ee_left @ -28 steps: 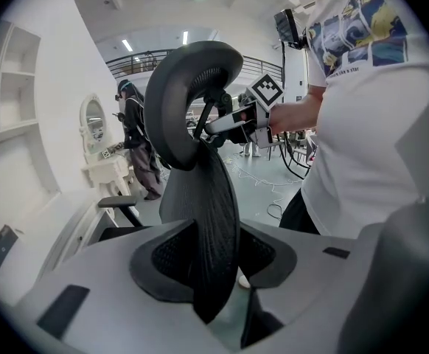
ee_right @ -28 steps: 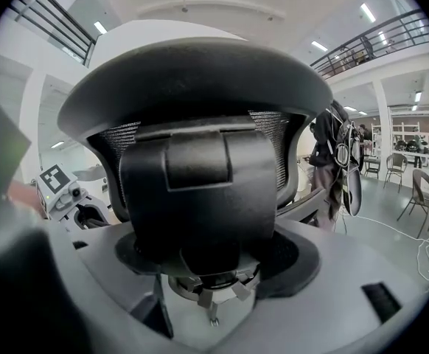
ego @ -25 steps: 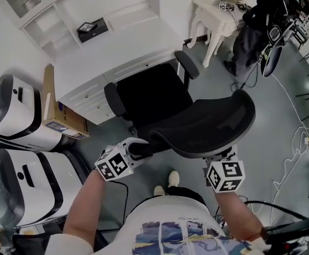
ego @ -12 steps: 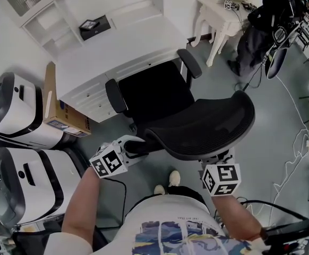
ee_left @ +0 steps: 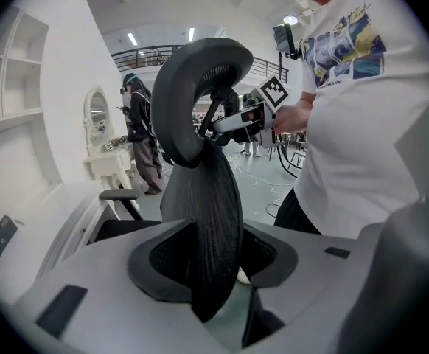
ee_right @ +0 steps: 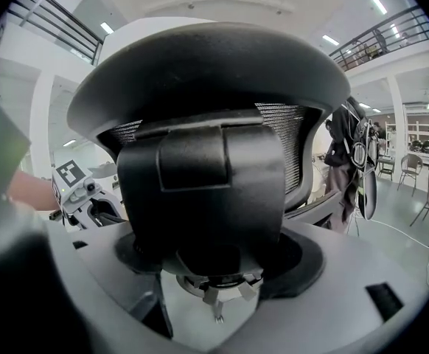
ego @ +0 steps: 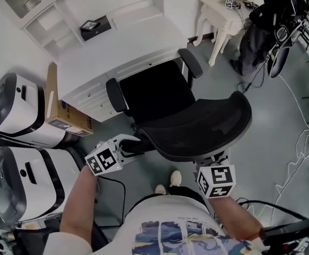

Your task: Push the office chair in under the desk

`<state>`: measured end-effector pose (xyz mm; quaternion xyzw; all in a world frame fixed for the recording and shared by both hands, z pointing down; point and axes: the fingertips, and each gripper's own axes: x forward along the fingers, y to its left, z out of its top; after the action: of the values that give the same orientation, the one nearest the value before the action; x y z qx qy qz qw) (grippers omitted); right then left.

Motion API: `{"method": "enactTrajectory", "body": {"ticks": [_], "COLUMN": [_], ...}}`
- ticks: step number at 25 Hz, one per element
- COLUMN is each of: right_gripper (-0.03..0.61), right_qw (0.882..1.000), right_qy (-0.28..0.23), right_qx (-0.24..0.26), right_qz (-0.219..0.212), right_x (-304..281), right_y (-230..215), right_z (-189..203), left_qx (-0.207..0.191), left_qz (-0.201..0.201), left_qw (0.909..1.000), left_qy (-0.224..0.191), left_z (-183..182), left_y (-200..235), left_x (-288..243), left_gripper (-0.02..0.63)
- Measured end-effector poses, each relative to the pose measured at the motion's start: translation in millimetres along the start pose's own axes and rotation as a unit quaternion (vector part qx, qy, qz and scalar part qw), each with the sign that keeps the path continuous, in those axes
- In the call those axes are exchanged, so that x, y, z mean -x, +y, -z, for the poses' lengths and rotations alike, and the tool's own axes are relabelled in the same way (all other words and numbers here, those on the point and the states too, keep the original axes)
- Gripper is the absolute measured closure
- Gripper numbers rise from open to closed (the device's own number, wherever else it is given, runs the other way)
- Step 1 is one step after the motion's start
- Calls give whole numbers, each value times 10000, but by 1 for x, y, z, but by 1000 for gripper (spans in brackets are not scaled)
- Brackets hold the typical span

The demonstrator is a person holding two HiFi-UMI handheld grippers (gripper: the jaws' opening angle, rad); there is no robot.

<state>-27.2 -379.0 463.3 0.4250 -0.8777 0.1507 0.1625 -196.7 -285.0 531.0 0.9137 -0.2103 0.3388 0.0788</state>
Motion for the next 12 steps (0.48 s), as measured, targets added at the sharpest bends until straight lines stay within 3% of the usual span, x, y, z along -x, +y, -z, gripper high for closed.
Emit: {"method": "enactTrajectory", "body": {"ticks": [12], "right_gripper": [235], "right_qw": [9986], "right_qy": [-37], "right_qx": [290], "right_qz": [-439], "right_x": [-5], "right_y": [8], "right_z": [-2], "left_qx": [271], "left_qz": [-291], "left_qw": [9990], "left_qy": [208], "left_z": [4], "left_y": [7], "left_x": [2], "left_gripper": [426]}}
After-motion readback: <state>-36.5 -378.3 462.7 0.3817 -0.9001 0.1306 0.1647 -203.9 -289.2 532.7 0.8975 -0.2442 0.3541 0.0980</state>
